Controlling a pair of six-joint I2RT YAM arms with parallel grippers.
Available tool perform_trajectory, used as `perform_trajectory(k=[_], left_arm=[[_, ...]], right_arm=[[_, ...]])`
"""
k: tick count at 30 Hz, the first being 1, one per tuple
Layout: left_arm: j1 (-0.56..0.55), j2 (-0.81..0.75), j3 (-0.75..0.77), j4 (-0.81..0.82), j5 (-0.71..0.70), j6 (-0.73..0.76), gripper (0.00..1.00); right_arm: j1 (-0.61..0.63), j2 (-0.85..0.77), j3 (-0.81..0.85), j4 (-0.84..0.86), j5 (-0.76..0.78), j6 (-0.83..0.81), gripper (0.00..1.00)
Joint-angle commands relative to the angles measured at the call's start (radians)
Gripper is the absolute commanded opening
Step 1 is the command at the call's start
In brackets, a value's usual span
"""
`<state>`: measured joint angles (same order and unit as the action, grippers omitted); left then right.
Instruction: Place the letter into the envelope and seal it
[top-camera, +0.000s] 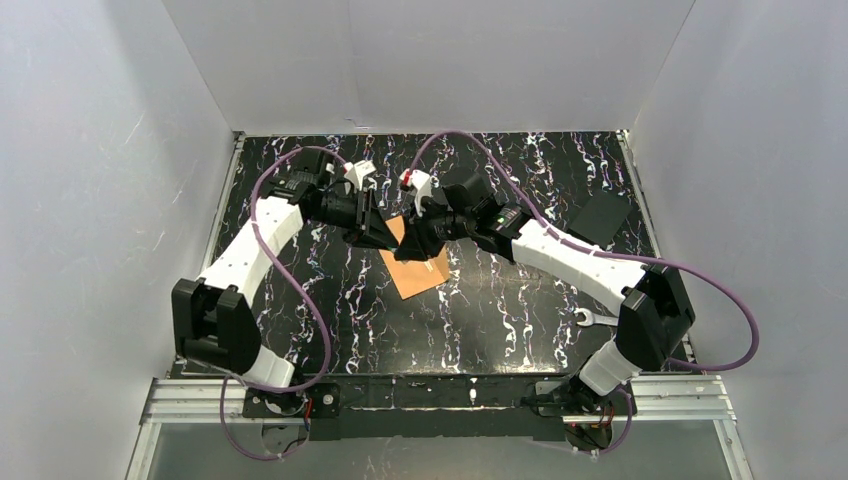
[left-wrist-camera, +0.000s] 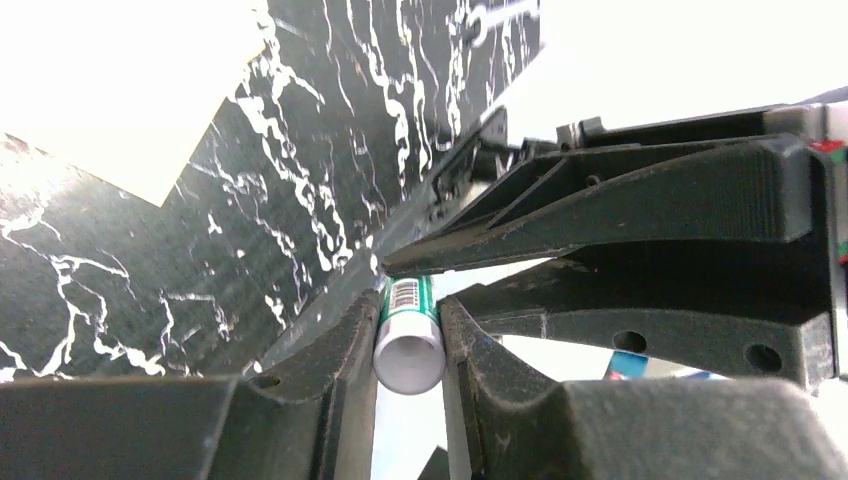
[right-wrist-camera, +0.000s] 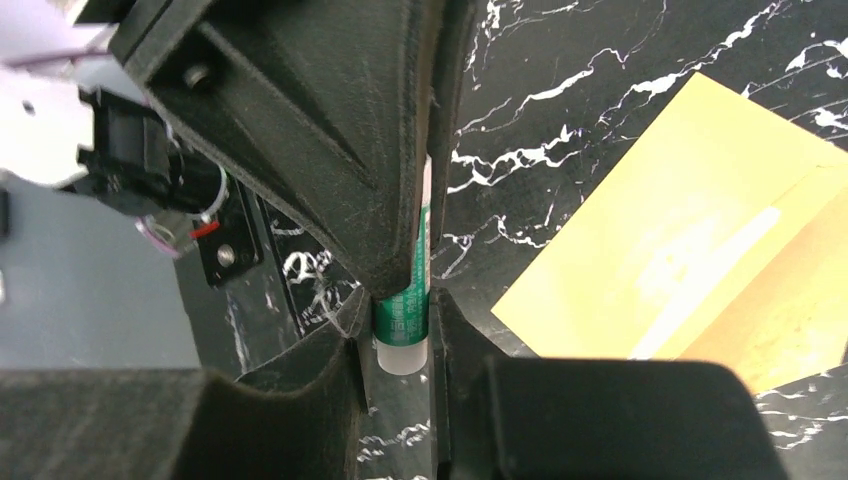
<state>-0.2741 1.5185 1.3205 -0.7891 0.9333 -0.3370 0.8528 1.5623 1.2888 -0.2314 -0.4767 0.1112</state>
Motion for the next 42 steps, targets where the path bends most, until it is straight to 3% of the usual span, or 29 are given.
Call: perform_trajectory(k=[1,5,10,14,19,23,32,35,39,42], left_arm=[[-0.006,-0.131,-0.1,0.358,-0.011,-0.275,0.08],[-0.007,-0.211,-0.225,0.637,-0.102,-0.45,0.09],[-0.01,-0.268,-0.321,0.829,-0.195,-0.516,0.07],[-0.012,-0.272,-0.314,0.849,-0.231,-0.478,0.0],[-0.01,-0.269,-0.286,0.845,-0.24,-0.42,0.0],[-0.008,-0.258,-0.264,0.847,-0.213,-0.428,0.0],[0.005,-0.259,-0.253,0.824,-0.184,-0.396,0.0],[0.006,-0.262,-0.256,0.821,-0.186,-0.398,0.0],[0.007,-0.262,-0.271,0.824,-0.176,-0.42,0.27],[0.006,-0.272,-0.308,0.847,-0.151,-0.458,0.33]], right_arm=[[0.015,-0.026,-0.027,0.218,0.078,0.207,0.09],[0.015,-0.022,-0.045,0.355,0.144,0.392,0.09],[0.014,0.003,-0.033,0.481,0.252,0.582,0.13],[0.014,0.062,0.018,0.588,0.244,0.686,0.21],[0.014,0.072,0.01,0.614,0.27,0.726,0.5],[0.011,0.032,-0.031,0.585,0.279,0.701,0.54],[0.008,-0.023,-0.075,0.582,0.288,0.689,0.35],[0.006,-0.031,-0.082,0.584,0.3,0.689,0.21],[0.005,-0.028,-0.089,0.62,0.299,0.71,0.08],[0.003,-0.027,-0.092,0.663,0.303,0.73,0.07]])
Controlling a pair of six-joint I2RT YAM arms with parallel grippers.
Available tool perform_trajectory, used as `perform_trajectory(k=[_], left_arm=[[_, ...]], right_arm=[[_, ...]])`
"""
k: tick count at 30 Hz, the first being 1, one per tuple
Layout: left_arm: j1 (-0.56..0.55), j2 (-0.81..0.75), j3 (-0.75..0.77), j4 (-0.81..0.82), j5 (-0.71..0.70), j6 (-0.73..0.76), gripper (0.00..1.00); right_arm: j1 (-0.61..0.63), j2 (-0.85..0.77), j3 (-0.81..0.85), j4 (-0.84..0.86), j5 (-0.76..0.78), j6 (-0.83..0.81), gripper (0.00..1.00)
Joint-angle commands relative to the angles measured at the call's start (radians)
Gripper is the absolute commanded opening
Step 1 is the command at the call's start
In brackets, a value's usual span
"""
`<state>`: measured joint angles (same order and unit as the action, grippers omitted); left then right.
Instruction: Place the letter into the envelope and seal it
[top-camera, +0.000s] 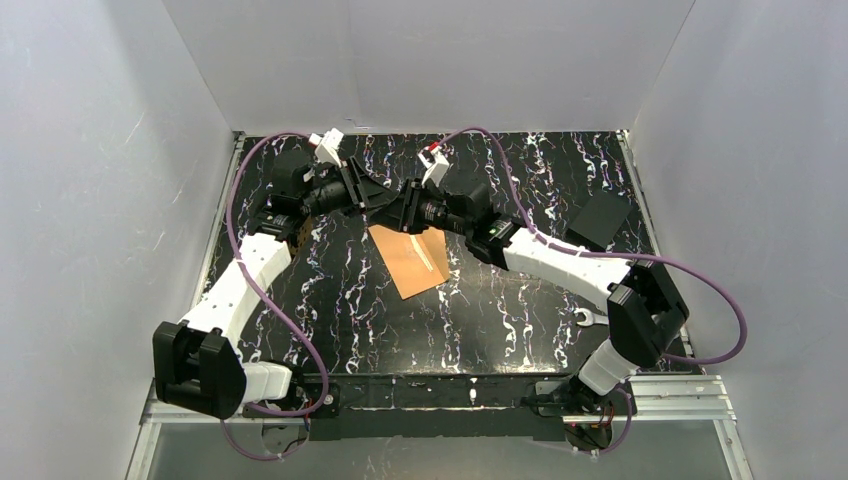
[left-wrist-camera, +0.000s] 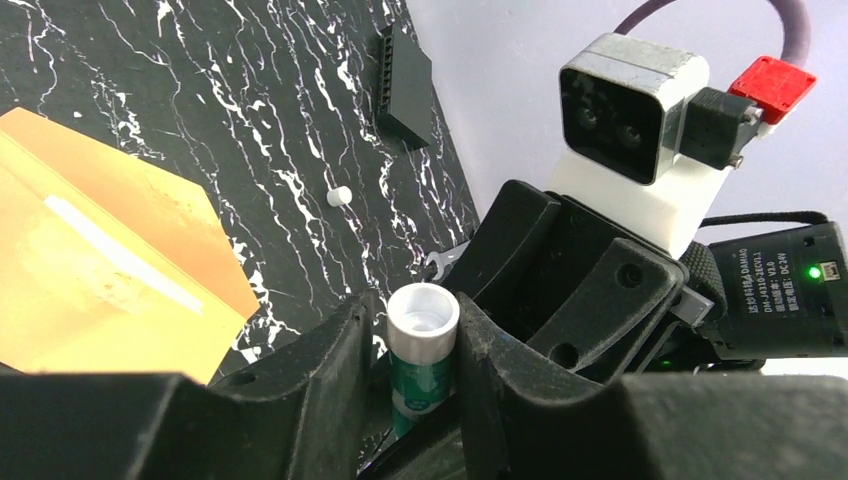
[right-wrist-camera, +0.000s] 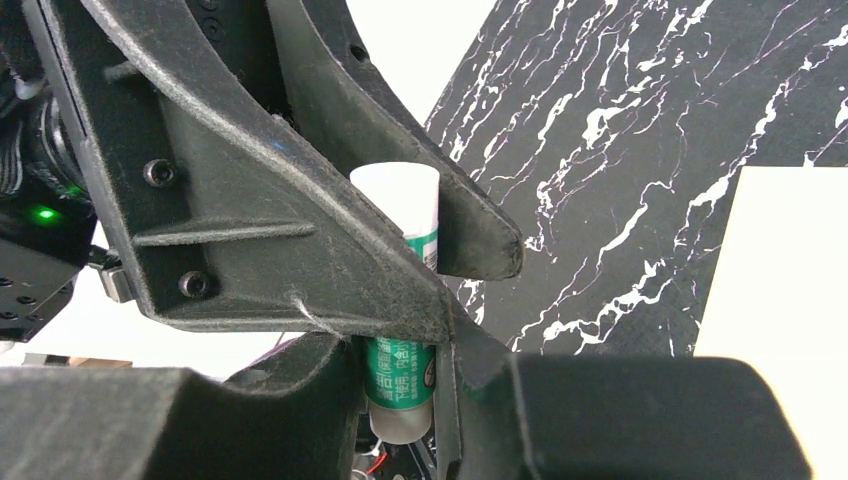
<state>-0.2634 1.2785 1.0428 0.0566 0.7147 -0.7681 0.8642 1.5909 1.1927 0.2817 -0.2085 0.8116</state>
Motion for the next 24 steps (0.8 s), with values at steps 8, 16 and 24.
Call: perform_trajectory(k=[8,16,24], left_arm=[[-0.008,-0.066,-0.075,0.008,0.087,-0.049,0.0],[0.004,-0.025,-0.011,0.003,0.048,-0.024,0.0],[0.008,-0.011,0.006,0.006,0.052,-0.03,0.0]], right_arm=[[-0.016,-0.037,0.023,0.178,-0.025,0.03,0.34],[-0.029,-0.124,-0.063,0.13,-0.031,-0.012,0.62],[-0.036,-0.119,-0.075,0.108,-0.063,-0.003,0.45]])
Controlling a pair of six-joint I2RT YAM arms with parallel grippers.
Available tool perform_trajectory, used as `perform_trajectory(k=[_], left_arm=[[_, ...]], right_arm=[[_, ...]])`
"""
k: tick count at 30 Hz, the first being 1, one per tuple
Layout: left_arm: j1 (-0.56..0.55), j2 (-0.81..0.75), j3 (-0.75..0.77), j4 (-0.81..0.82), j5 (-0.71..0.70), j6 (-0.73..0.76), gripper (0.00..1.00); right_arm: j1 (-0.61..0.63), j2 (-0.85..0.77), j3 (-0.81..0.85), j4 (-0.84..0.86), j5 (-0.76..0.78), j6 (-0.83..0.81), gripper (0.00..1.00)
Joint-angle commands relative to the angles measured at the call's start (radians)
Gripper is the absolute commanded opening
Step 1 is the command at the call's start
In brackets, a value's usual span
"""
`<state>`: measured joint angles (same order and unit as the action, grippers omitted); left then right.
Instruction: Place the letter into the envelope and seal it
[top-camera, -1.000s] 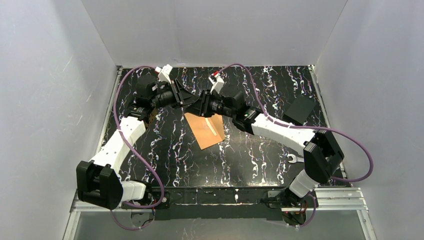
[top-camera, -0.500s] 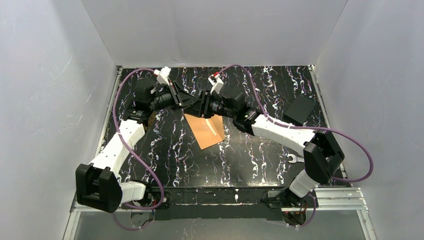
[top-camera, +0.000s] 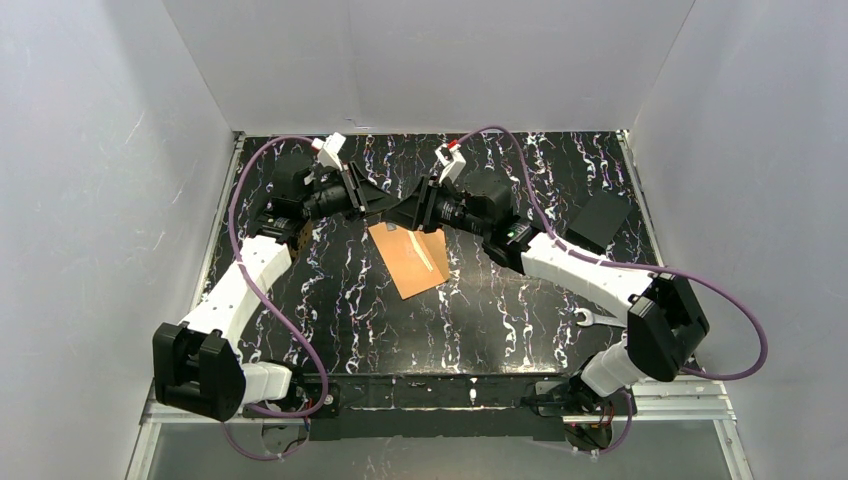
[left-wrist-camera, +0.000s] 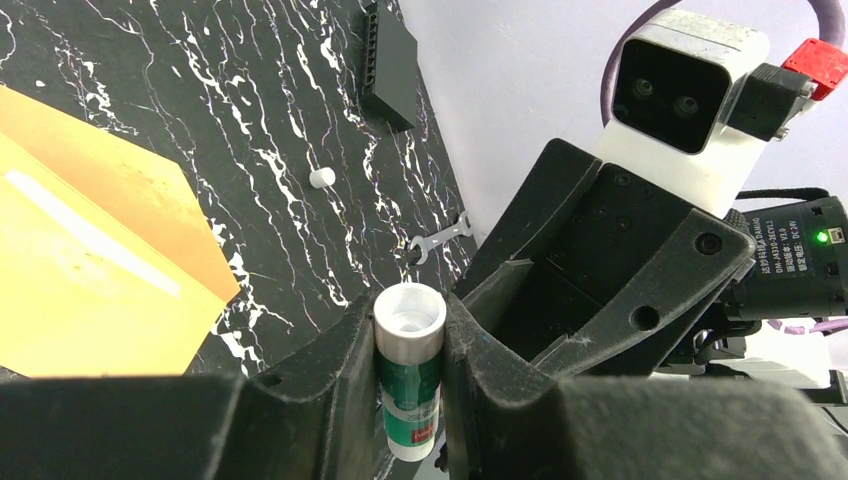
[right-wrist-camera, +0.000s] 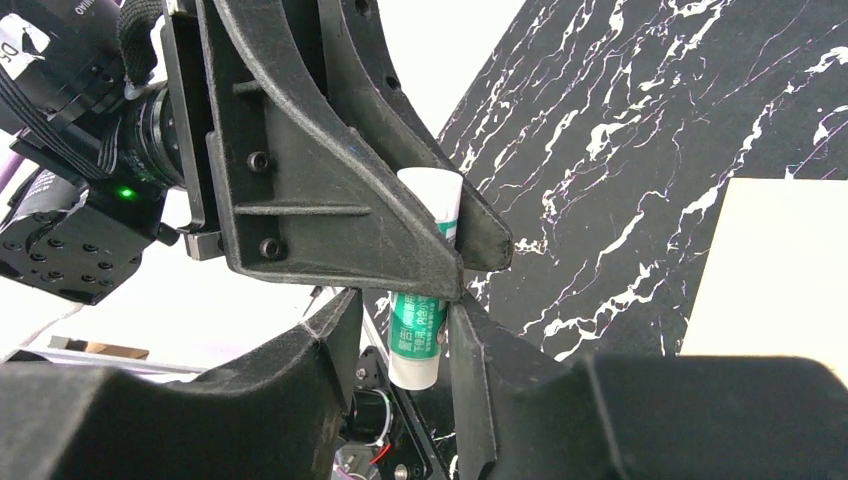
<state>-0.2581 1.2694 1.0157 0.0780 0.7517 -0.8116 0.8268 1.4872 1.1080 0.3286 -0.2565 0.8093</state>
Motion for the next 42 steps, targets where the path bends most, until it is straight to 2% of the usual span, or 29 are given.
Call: perform_trajectory(k=[1,11,14,19,20,22,24,28,31,33,36,40,42], left_arm=[[0.002,-0.003,0.032,-0.015,0.013,0.014,0.0],[0.013,-0.024,0.038,-0.011,-0.043,0.008,0.0],[0.015,-0.026,0.042,-0.011,-0.051,0.006,0.0],[0.016,-0.026,0.042,-0.01,-0.043,0.001,0.0],[0.016,-0.027,0.042,-0.011,-0.038,-0.001,0.01],[0.017,-0.028,0.036,-0.011,-0.019,-0.002,0.17],[0.017,-0.034,0.022,-0.011,0.002,-0.003,0.26],[0.017,-0.059,-0.028,-0.006,0.036,0.0,0.32],[0.016,-0.065,-0.05,-0.001,0.06,0.0,0.31],[0.017,-0.062,-0.054,0.0,0.064,-0.001,0.18],[0.017,-0.059,-0.058,0.005,0.065,0.006,0.0],[0.018,-0.06,-0.039,-0.007,0.067,0.109,0.0],[0.025,-0.043,-0.007,-0.012,0.125,0.181,0.0]], right_arm=[[0.002,-0.009,0.016,0.046,-0.014,-0.002,0.46],[0.002,0.027,0.046,-0.006,-0.029,-0.002,0.48],[0.002,0.036,0.056,-0.01,-0.033,-0.004,0.41],[0.002,0.047,0.064,0.007,-0.032,-0.004,0.19],[0.002,0.049,0.064,0.021,-0.033,-0.003,0.15],[0.002,0.05,0.061,0.048,-0.029,0.007,0.1],[-0.002,0.047,0.063,0.068,-0.017,0.016,0.09],[-0.021,0.053,0.069,0.107,-0.029,0.045,0.09],[-0.028,0.069,0.072,0.14,-0.065,0.065,0.1],[-0.028,0.074,0.063,0.168,-0.072,0.082,0.1],[-0.028,0.075,0.06,0.176,-0.088,0.077,0.17],[-0.042,0.045,0.071,0.061,-0.137,-0.042,0.62],[-0.071,-0.005,0.058,-0.004,-0.171,-0.128,0.73]])
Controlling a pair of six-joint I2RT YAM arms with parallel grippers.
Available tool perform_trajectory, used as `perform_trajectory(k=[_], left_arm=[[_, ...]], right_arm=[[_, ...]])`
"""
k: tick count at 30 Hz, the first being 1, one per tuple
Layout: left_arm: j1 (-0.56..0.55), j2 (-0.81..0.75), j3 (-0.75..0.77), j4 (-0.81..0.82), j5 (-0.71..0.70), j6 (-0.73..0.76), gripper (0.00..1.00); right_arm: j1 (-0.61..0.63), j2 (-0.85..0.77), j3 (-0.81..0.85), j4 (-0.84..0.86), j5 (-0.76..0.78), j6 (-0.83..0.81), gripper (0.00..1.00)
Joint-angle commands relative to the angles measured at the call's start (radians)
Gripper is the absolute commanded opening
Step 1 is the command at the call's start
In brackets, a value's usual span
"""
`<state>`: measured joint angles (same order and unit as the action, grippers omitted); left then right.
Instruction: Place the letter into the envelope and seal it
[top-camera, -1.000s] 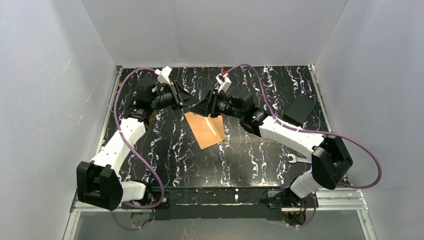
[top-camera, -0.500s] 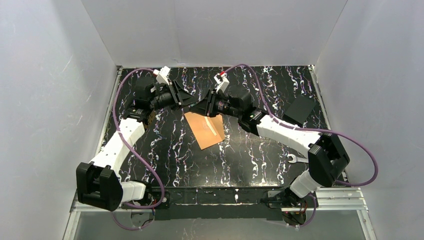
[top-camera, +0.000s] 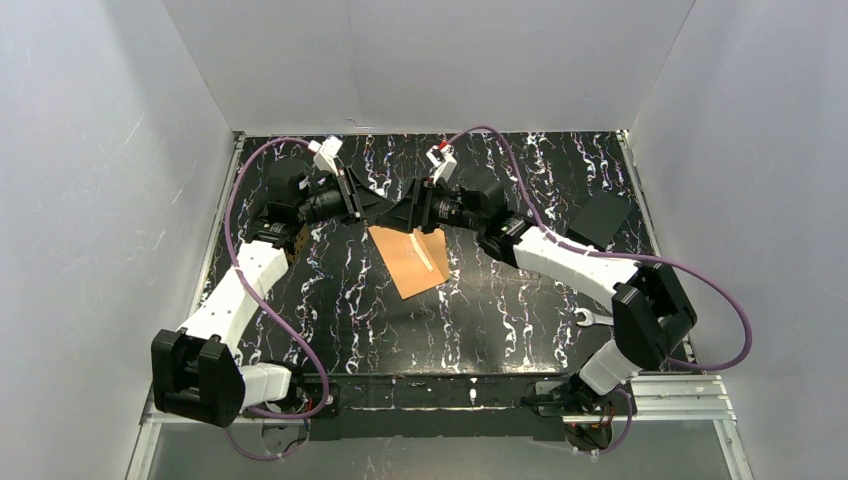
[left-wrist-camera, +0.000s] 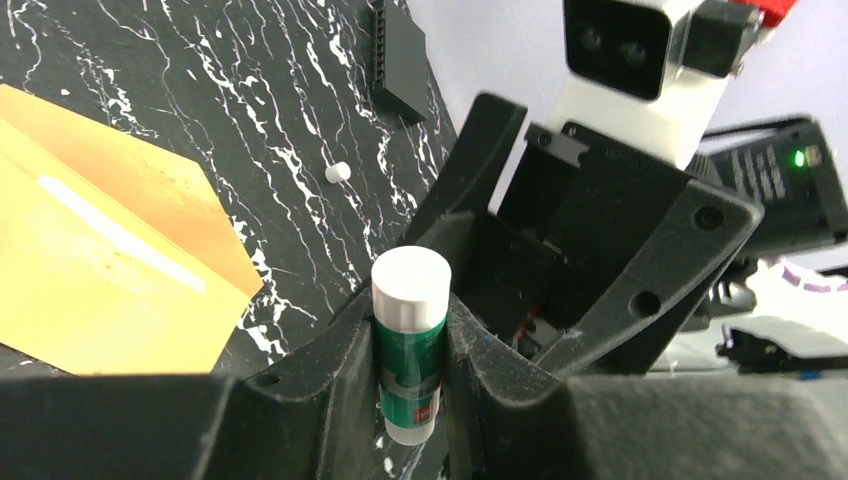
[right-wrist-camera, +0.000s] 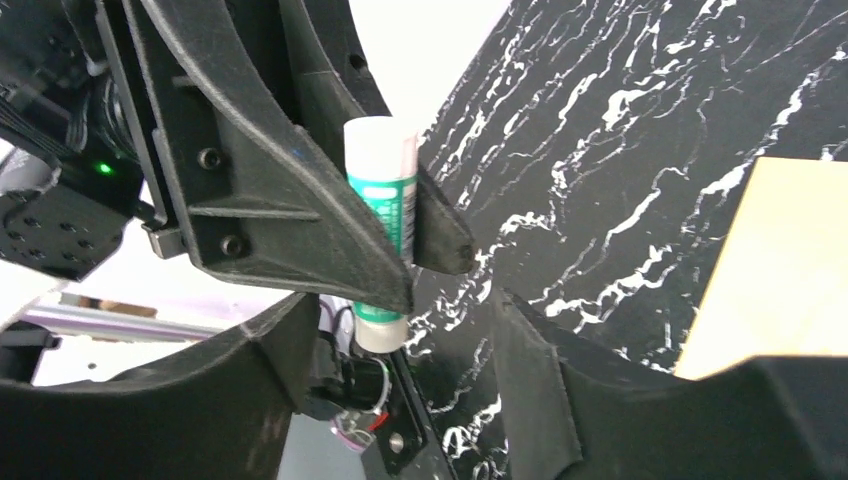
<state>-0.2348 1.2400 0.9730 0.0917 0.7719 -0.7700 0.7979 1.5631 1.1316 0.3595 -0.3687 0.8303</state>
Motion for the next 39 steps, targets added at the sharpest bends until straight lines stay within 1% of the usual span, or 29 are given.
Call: perform_trajectory(k=[1,4,6,8,10,12,14,17,21,23,26,29,33,34,36,39], left_arm=[[0.008,-0.001,0.055,-0.027,0.149,0.168,0.0],[0.014,0.017,0.115,-0.051,0.3,0.262,0.0],[0.015,0.028,0.145,-0.057,0.394,0.298,0.0],[0.014,0.043,0.171,-0.057,0.463,0.306,0.0],[0.014,0.054,0.195,-0.085,0.495,0.339,0.0],[0.014,0.069,0.238,-0.214,0.496,0.431,0.0],[0.013,0.091,0.285,-0.299,0.507,0.5,0.0],[0.012,0.117,0.334,-0.34,0.525,0.531,0.0],[0.013,0.137,0.352,-0.318,0.553,0.514,0.0],[0.012,0.139,0.349,-0.29,0.568,0.493,0.0],[0.013,0.145,0.363,-0.32,0.585,0.517,0.0],[0.012,0.147,0.362,-0.329,0.593,0.528,0.0],[0.012,0.148,0.359,-0.334,0.591,0.535,0.0],[0.012,0.149,0.36,-0.334,0.581,0.536,0.0],[0.013,0.151,0.367,-0.319,0.559,0.531,0.0],[0.012,0.153,0.377,-0.29,0.513,0.51,0.0]], right_arm=[[-0.063,-0.113,0.023,-0.058,-0.066,-0.177,0.74],[-0.142,-0.202,-0.023,0.014,-0.098,-0.166,0.76],[-0.158,-0.205,0.005,0.005,-0.131,-0.155,0.75],[-0.158,-0.173,0.06,-0.021,-0.173,-0.143,0.73],[-0.158,-0.135,0.11,-0.024,-0.248,-0.109,0.7],[-0.155,-0.104,0.153,-0.024,-0.331,-0.092,0.7],[-0.149,-0.083,0.186,-0.04,-0.353,-0.096,0.72],[-0.149,-0.051,0.227,-0.05,-0.377,-0.099,0.7],[-0.145,-0.017,0.259,-0.041,-0.398,-0.089,0.61],[-0.144,-0.009,0.261,-0.035,-0.397,-0.082,0.51],[-0.144,0.002,0.259,-0.015,-0.392,-0.063,0.41],[-0.145,0.017,0.251,0.033,-0.388,-0.021,0.39],[-0.137,0.04,0.252,0.077,-0.384,0.025,0.39],[-0.132,0.045,0.257,0.073,-0.383,0.026,0.37],[-0.123,0.054,0.271,0.039,-0.369,0.01,0.28],[-0.118,0.056,0.278,0.004,-0.321,0.006,0.1]])
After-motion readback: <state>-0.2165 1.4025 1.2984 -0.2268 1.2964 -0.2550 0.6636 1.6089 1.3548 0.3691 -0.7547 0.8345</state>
